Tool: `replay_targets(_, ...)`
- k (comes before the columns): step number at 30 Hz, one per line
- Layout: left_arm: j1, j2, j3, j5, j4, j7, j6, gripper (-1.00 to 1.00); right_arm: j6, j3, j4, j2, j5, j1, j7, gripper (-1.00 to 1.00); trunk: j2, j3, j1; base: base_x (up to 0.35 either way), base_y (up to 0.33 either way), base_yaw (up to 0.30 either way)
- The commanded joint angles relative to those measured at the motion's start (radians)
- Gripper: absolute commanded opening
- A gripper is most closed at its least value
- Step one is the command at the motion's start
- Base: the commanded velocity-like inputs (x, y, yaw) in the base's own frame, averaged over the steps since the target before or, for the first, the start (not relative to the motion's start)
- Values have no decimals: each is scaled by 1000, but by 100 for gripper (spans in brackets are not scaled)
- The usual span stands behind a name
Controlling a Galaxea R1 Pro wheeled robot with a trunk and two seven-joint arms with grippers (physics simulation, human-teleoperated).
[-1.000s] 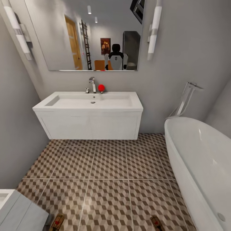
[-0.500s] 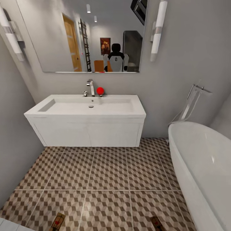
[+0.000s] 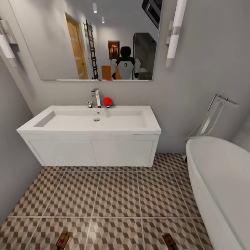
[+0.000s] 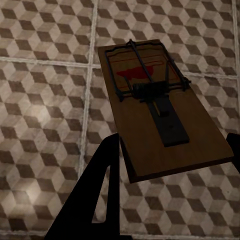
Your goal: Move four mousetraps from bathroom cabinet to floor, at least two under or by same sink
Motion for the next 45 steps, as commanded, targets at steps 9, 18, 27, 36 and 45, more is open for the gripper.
replay_targets(9,0,0,-8,0,1,11,-1,-100,-6,-4,1,2,11,-1,0,-100,0,-1,0,17,0,0)
replay_targets(18,0,0,-8,0,1,11,-1,-100,-24,-4,8,1,11,-1,0,-100,0,-1,0,0,0,0)
replay_targets(27,0,0,-8,0,1,11,-1,-100,-26,-4,15,1,11,-1,0,-100,0,-1,0,0,0,0)
replay_targets(36,0,-4,-1,1,-5,14,0,-100,-26,-3,13,1,12,-1,-2,-100,0,-1,0,0,0,0)
replay_targets(45,-1,-29,1,5,-143,17,338,-100,-19,13,-17,1,54,-1,-22,-100,0,-1,0,0,0,0)
